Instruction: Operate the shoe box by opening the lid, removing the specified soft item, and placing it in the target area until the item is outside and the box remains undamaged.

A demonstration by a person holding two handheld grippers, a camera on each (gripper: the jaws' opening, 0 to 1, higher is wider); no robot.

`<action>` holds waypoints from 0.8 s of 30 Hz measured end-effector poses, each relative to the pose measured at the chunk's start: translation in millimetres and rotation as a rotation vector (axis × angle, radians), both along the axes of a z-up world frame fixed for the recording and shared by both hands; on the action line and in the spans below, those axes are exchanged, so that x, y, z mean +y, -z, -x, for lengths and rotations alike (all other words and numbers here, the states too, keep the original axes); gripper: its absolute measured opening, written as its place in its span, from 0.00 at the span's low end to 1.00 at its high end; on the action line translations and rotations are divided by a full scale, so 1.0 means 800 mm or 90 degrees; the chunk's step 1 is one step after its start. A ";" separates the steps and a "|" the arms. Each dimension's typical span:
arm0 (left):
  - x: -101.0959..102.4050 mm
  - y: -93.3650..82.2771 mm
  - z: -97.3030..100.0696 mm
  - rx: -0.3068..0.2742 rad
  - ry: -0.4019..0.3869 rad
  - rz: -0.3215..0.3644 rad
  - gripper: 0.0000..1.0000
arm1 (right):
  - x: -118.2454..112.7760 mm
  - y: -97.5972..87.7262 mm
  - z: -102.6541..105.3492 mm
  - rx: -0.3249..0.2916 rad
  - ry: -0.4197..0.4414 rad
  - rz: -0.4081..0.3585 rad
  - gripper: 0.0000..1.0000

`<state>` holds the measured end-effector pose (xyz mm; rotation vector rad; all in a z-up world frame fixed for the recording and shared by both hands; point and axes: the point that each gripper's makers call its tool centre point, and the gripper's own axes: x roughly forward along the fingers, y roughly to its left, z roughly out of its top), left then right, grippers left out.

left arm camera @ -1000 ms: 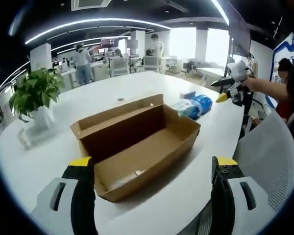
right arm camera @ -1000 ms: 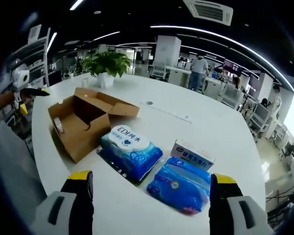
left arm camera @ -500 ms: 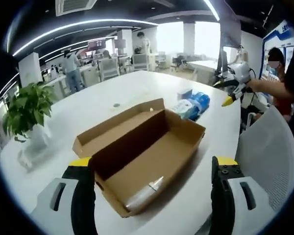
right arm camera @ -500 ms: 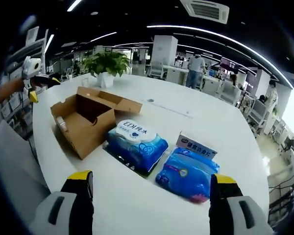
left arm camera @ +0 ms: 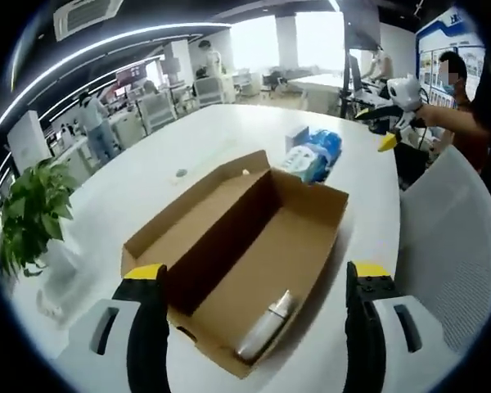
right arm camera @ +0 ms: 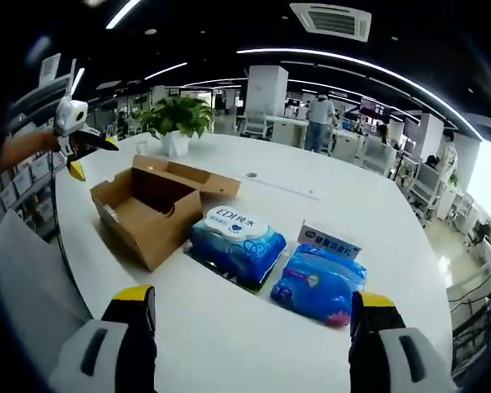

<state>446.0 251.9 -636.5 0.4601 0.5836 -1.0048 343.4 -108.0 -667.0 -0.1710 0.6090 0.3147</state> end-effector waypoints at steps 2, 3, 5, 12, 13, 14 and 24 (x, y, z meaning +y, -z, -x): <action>-0.001 0.002 -0.003 0.000 0.009 -0.011 0.88 | -0.002 0.000 0.005 0.002 0.005 -0.008 0.99; -0.001 0.003 -0.004 0.001 0.015 -0.018 0.87 | -0.003 0.000 0.006 0.004 0.006 -0.008 0.99; 0.001 0.006 -0.006 -0.001 0.029 -0.038 0.87 | -0.002 -0.001 0.010 0.002 0.007 -0.010 0.99; 0.006 0.022 -0.021 -0.004 0.065 -0.104 0.84 | 0.003 -0.008 0.021 -0.003 0.013 -0.008 0.99; 0.007 0.025 -0.022 -0.002 0.073 -0.112 0.83 | 0.004 -0.010 0.022 -0.005 0.014 -0.009 0.99; 0.006 0.030 -0.023 0.004 0.078 -0.120 0.83 | 0.005 -0.013 0.023 -0.008 0.016 -0.011 0.99; 0.006 0.057 -0.028 0.027 0.122 -0.180 0.79 | 0.011 -0.013 0.029 -0.014 0.018 -0.009 0.99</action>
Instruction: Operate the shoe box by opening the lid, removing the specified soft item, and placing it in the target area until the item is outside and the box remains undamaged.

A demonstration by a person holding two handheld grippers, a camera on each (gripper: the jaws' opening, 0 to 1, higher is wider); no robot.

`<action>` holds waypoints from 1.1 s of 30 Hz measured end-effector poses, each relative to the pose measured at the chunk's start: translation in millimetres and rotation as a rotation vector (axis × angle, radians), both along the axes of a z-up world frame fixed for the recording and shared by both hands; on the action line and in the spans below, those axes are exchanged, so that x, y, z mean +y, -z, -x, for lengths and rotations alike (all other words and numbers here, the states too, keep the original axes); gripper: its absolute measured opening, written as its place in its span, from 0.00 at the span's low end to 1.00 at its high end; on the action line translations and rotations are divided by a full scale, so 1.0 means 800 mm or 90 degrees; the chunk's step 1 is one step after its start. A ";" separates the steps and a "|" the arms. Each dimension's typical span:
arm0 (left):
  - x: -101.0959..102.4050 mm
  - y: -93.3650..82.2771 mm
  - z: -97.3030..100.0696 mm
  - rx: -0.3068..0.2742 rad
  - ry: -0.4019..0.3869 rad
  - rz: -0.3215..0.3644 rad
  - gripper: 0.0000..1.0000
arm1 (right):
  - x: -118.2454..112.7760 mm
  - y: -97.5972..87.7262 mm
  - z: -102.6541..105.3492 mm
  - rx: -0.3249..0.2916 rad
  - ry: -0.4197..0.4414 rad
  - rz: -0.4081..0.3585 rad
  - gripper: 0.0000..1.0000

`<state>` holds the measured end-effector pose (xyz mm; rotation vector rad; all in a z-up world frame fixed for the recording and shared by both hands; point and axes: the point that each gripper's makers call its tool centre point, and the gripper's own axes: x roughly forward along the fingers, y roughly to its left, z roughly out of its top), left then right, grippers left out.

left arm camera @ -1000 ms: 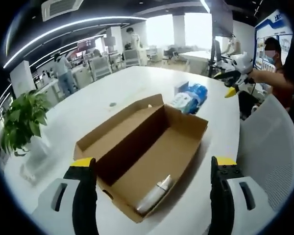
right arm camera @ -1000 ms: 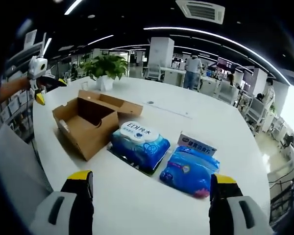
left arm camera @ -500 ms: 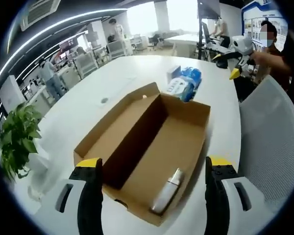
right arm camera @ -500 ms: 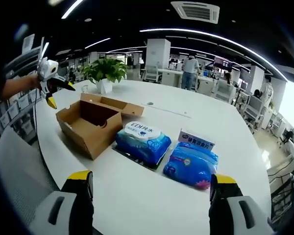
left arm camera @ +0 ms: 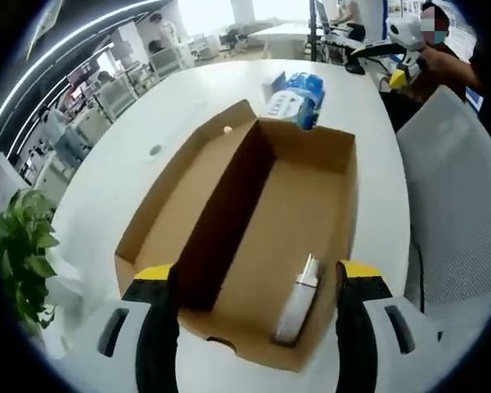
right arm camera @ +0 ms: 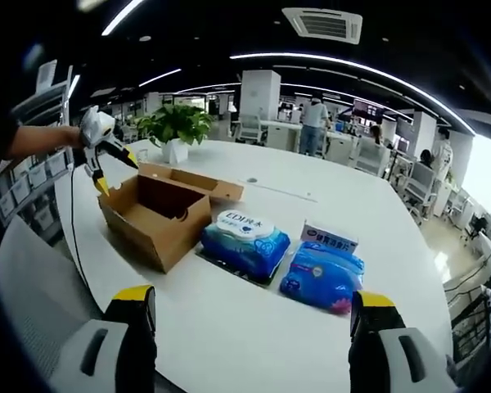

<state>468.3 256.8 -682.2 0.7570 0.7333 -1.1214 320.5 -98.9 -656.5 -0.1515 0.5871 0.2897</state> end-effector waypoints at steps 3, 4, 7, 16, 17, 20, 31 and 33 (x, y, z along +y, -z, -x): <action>0.000 0.009 0.002 0.008 0.023 -0.025 0.79 | 0.003 -0.001 0.000 -0.002 0.002 -0.008 0.99; 0.000 0.014 0.003 0.012 0.038 -0.038 0.79 | 0.004 -0.001 0.000 -0.004 0.002 -0.012 0.99; 0.003 0.023 0.004 0.016 0.058 -0.060 0.79 | 0.011 -0.004 0.003 -0.008 0.006 -0.019 0.99; 0.008 0.045 0.001 0.024 0.100 -0.103 0.79 | 0.018 -0.003 0.011 -0.011 0.021 -0.033 0.98; 0.007 0.046 0.000 0.024 0.102 -0.104 0.79 | 0.020 -0.003 0.012 -0.011 0.022 -0.033 0.98; 0.006 0.052 0.003 0.027 0.121 -0.118 0.79 | 0.021 -0.001 0.014 -0.010 0.023 -0.033 0.98; 0.016 0.088 0.005 0.042 0.156 -0.172 0.77 | 0.024 0.002 0.015 -0.010 0.039 -0.038 0.98; 0.016 0.093 0.005 0.046 0.156 -0.173 0.76 | 0.027 0.001 0.015 -0.014 0.041 -0.043 0.98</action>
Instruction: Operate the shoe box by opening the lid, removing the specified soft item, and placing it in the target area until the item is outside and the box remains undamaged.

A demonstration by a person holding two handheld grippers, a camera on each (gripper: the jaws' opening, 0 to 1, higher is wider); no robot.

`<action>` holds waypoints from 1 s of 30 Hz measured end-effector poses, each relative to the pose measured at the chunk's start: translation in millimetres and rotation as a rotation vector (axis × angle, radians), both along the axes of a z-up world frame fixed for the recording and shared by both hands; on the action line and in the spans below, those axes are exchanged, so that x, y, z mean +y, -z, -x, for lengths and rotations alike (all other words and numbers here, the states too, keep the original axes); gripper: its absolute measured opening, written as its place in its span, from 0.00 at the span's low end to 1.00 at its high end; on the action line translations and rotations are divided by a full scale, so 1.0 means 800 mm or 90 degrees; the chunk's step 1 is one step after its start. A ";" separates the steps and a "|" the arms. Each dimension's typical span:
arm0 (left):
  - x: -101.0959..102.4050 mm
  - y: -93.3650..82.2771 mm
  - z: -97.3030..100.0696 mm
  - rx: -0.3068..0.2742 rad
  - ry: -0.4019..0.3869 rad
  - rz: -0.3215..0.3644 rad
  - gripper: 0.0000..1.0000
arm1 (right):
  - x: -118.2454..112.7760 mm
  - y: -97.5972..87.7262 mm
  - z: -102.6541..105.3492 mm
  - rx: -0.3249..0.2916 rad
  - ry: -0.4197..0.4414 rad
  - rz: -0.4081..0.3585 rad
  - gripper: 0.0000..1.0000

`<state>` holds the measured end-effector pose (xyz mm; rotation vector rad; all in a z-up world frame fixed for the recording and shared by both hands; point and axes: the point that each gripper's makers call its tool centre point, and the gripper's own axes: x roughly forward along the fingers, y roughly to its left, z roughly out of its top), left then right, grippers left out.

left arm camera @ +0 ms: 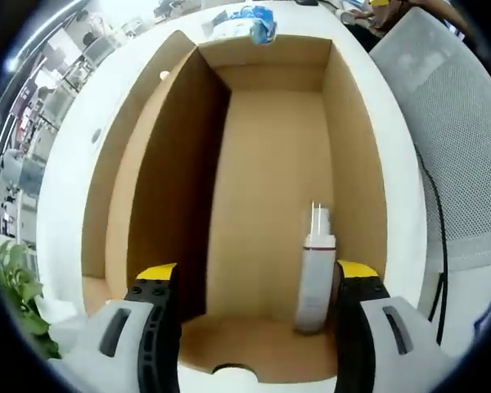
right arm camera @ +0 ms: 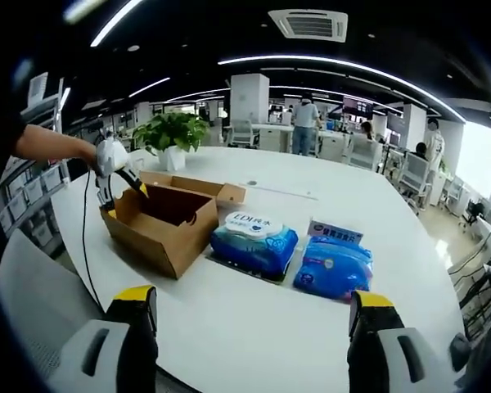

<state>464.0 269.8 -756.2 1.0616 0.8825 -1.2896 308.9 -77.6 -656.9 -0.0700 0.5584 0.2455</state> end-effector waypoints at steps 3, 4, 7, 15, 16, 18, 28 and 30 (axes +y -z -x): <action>0.001 0.004 0.001 0.005 -0.003 -0.002 0.75 | 0.003 -0.001 0.000 -0.002 0.002 -0.002 0.98; 0.000 0.005 0.003 0.010 -0.003 0.000 0.76 | 0.004 -0.001 0.001 -0.003 0.003 -0.003 0.98; -0.001 0.005 0.003 0.013 -0.007 0.005 0.76 | 0.004 0.003 0.002 0.000 0.007 -0.006 0.97; 0.001 0.006 -0.005 0.016 -0.036 0.016 0.82 | 0.005 0.008 0.005 0.006 0.013 -0.011 0.97; 0.002 0.006 -0.007 0.017 -0.040 0.018 0.82 | 0.005 0.007 0.005 0.006 0.013 -0.011 0.97; 0.003 0.005 -0.008 0.017 -0.045 0.019 0.82 | 0.005 0.007 0.005 0.007 0.014 -0.012 0.97; 0.002 0.006 0.001 0.026 -0.043 0.028 0.78 | 0.004 0.009 0.007 0.008 0.016 -0.015 0.97; 0.001 0.006 0.001 0.028 -0.045 0.029 0.78 | 0.004 0.010 0.008 0.010 0.016 -0.017 0.97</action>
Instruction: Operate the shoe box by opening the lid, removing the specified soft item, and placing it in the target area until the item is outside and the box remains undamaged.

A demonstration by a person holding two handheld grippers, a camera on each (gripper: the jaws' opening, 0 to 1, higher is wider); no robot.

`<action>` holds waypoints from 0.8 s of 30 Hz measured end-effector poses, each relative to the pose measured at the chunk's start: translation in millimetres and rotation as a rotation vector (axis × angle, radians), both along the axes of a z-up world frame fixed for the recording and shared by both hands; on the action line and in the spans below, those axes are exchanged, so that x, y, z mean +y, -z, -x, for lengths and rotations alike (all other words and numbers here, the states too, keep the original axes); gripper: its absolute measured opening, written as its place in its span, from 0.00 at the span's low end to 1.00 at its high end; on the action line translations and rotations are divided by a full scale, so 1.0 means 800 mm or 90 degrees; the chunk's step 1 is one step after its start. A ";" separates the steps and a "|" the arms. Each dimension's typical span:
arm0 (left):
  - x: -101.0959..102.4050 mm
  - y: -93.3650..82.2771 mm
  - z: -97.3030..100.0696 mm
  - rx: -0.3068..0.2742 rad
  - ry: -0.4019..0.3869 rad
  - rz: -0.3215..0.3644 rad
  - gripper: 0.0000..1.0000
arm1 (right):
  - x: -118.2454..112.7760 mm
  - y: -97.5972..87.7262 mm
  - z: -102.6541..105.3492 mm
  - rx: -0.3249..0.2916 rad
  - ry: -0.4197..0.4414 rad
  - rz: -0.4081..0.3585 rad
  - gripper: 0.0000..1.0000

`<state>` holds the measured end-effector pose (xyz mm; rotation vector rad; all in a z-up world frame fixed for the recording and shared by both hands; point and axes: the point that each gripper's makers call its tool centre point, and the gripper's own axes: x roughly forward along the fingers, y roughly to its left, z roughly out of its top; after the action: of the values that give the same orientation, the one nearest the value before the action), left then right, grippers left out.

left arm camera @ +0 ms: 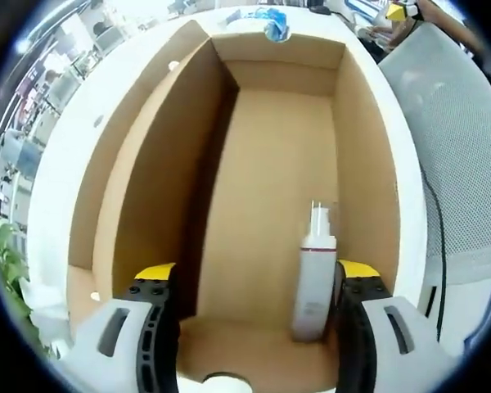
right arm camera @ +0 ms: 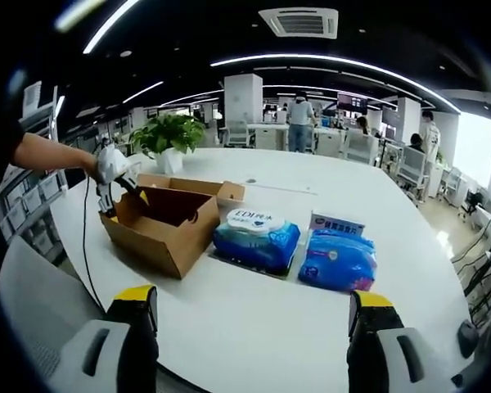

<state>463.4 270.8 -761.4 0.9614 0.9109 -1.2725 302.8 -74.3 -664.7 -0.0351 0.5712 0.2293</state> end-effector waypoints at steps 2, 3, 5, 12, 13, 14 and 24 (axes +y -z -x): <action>-0.001 0.002 0.000 0.002 -0.001 0.000 0.78 | 0.002 -0.003 -0.001 -0.005 0.001 -0.013 0.97; -0.001 0.003 -0.001 0.001 -0.002 -0.002 0.78 | 0.002 -0.004 -0.001 -0.006 0.002 -0.015 0.97; 0.000 0.008 0.000 -0.004 0.007 -0.013 0.78 | 0.001 -0.005 -0.002 -0.006 0.002 -0.011 0.97; 0.000 0.017 -0.001 -0.010 0.001 -0.019 0.73 | -0.003 -0.003 0.000 -0.002 0.004 -0.007 0.96; 0.001 0.018 0.000 -0.013 0.001 -0.021 0.72 | -0.003 -0.002 0.001 -0.001 0.004 -0.006 0.96; 0.002 0.020 0.000 -0.016 0.003 -0.022 0.70 | -0.003 -0.002 0.002 0.000 0.004 -0.005 0.96; -0.001 0.026 0.011 -0.008 0.039 -0.017 0.55 | 0.002 0.001 0.002 0.003 -0.003 -0.006 0.94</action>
<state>454.9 270.2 -782.0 1.0243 0.8975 -1.3075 301.1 -73.0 -665.2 -0.0261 0.5744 0.2364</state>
